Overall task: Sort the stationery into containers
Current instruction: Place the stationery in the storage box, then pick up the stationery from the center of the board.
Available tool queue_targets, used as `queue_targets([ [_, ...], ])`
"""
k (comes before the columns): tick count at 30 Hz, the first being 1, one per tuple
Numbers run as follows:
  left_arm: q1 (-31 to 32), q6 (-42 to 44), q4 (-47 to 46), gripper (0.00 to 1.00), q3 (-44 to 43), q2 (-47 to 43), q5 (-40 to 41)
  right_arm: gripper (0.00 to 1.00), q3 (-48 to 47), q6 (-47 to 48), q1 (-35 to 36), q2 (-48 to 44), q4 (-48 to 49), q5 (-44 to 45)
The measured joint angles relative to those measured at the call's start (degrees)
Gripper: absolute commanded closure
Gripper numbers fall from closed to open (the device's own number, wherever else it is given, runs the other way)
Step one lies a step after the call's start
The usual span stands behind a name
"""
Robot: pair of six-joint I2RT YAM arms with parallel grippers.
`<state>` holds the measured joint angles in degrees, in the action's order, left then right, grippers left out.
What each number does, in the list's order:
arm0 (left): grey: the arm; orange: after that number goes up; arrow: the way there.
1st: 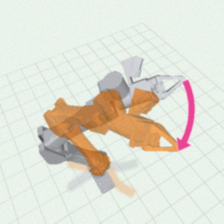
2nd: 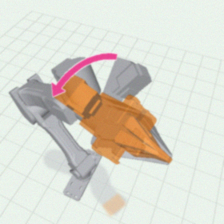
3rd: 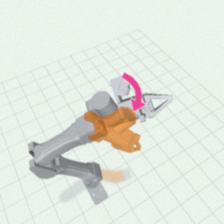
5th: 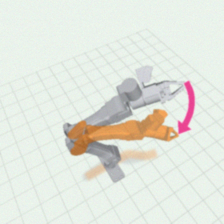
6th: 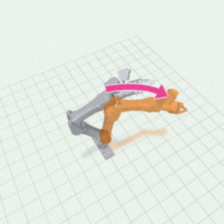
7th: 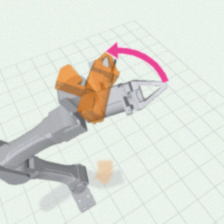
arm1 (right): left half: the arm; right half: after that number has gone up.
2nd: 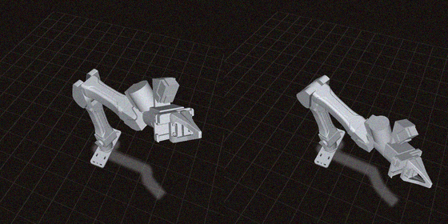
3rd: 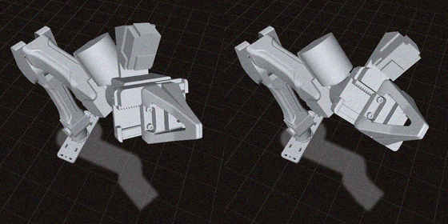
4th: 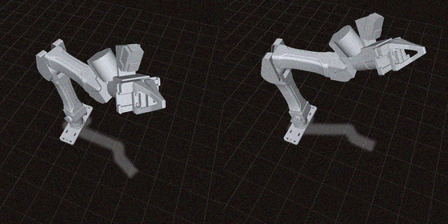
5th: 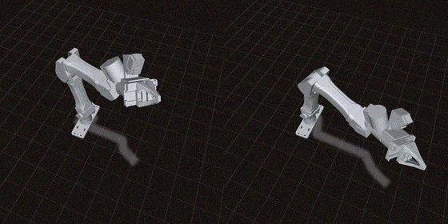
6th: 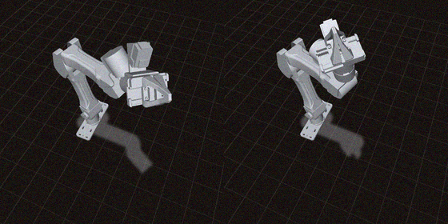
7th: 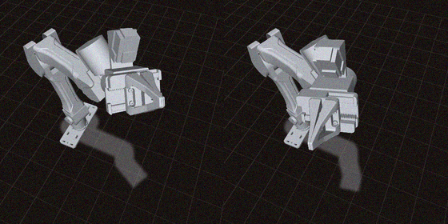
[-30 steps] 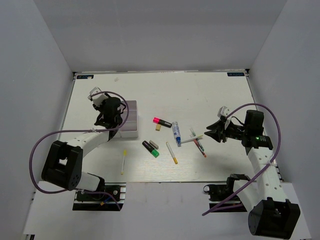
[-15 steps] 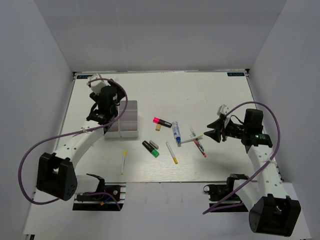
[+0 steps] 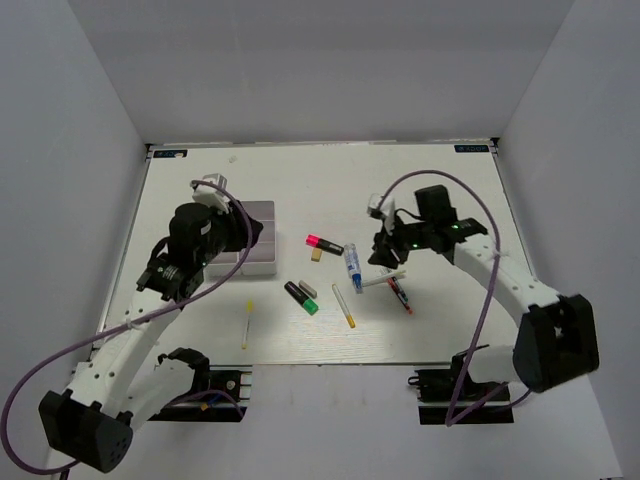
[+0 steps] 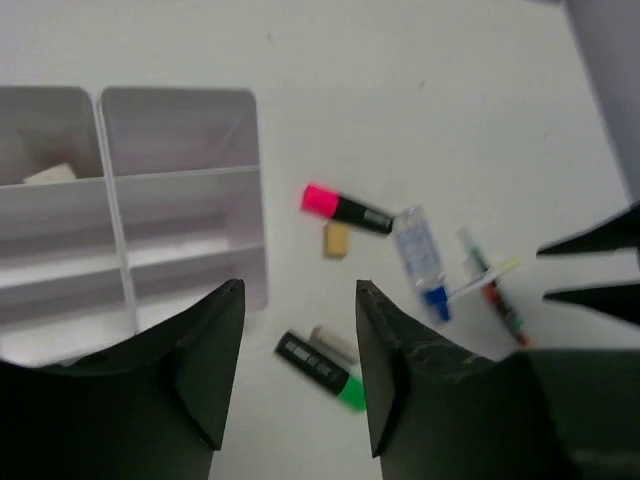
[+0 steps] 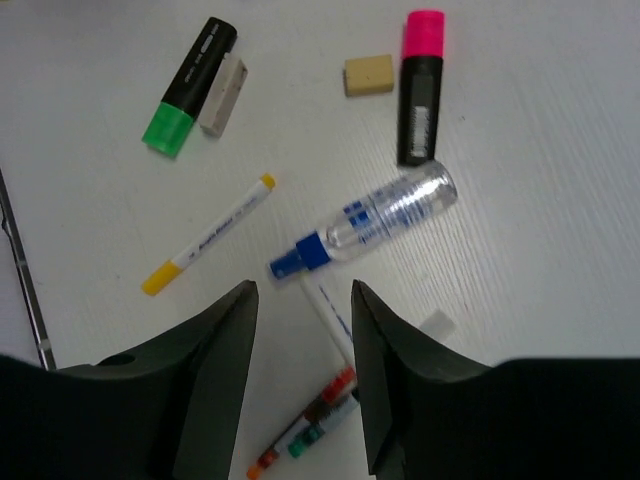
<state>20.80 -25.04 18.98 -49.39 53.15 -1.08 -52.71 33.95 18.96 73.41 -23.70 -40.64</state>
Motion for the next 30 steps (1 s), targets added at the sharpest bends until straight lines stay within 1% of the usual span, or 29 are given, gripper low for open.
queue_targets([
  [2,0.00,2.34,2.99,0.35,1.51,-2.16,-1.55,0.48,-2.56,-2.10,5.16,4.39,0.26,3.63],
  [3,0.00,3.37,4.24,0.31,2.14,-3.28,-2.12,0.43,-4.11,-3.13,7.93,6.93,0.66,5.49],
  [5,0.00,4.98,5.60,0.29,3.85,-6.32,-2.45,0.39,-7.74,-5.64,12.94,11.98,1.20,8.55],
  [6,0.00,5.46,5.68,0.23,5.16,-8.22,-2.43,0.36,-9.25,-6.67,14.95,14.12,1.68,9.73],
  [7,0.00,5.92,5.81,0.20,6.88,-10.91,-2.38,0.36,-10.62,-7.61,16.94,16.00,2.05,10.86],
  [10,0.00,6.84,7.23,0.17,10.40,-19.32,-1.62,0.36,-12.96,-11.17,21.77,20.44,3.87,13.99],
  [14,0.00,7.21,7.02,0.16,10.75,-28.24,0.39,0.36,-14.21,-14.71,25.86,23.56,5.11,17.68],
  [16,0.00,7.23,6.40,0.16,10.75,-30.36,1.29,0.36,-15.54,-15.98,27.61,25.68,5.86,19.91],
  [19,-0.04,7.23,6.29,0.16,10.75,-30.97,1.99,0.36,-17.53,-17.35,29.66,29.07,6.93,23.45],
  [24,-0.11,7.23,6.45,0.16,10.75,-31.47,1.99,0.39,-19.23,-19.06,32.28,33.66,7.54,27.78],
  [30,-0.11,7.23,6.51,0.16,10.75,-32.98,1.99,0.41,-20.72,-20.11,33.66,36.20,7.54,30.73],
])
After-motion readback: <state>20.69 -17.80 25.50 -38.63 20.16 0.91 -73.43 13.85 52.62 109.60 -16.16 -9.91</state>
